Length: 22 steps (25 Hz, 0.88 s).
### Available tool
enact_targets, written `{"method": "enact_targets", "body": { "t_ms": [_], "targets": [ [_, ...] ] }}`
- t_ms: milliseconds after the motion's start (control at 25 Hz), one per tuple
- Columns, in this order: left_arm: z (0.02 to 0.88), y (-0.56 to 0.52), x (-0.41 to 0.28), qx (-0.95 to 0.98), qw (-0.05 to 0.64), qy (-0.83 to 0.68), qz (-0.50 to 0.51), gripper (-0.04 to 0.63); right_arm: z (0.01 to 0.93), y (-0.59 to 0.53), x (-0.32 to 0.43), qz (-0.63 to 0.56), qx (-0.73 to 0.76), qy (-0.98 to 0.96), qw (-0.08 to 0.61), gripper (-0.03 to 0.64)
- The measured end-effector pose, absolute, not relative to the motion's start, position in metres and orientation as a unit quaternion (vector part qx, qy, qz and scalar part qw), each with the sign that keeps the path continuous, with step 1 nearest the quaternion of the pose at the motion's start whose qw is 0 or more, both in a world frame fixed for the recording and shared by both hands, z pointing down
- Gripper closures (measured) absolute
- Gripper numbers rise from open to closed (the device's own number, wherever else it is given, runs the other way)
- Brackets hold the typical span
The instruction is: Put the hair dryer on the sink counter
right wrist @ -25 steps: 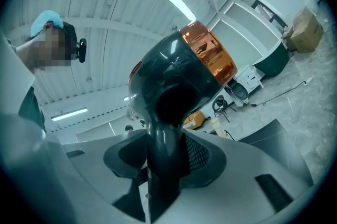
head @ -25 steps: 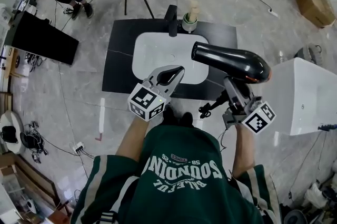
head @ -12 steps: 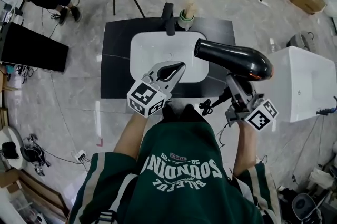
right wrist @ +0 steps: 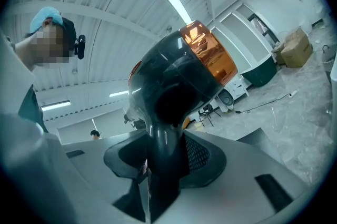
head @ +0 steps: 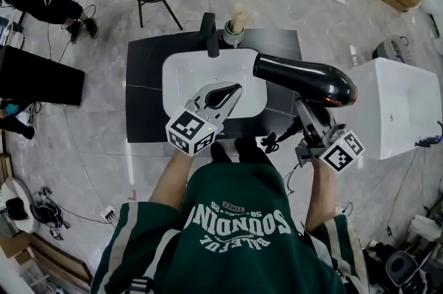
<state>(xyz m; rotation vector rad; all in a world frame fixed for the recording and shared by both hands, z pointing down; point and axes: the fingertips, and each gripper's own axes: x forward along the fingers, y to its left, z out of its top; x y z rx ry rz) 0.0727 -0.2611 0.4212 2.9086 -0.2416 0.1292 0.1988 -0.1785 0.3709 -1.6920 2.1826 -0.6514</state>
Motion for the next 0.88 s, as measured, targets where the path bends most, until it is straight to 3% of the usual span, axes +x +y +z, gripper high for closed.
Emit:
{"method": "enact_targets", "body": {
  "t_ms": [880],
  "targets": [
    [0.441,-0.326,0.143,0.982,0.136,-0.120,0.061,0.580,0.433,-0.272,0.287,-0.291,-0.566,0.762,0.116,0.433]
  ]
}}
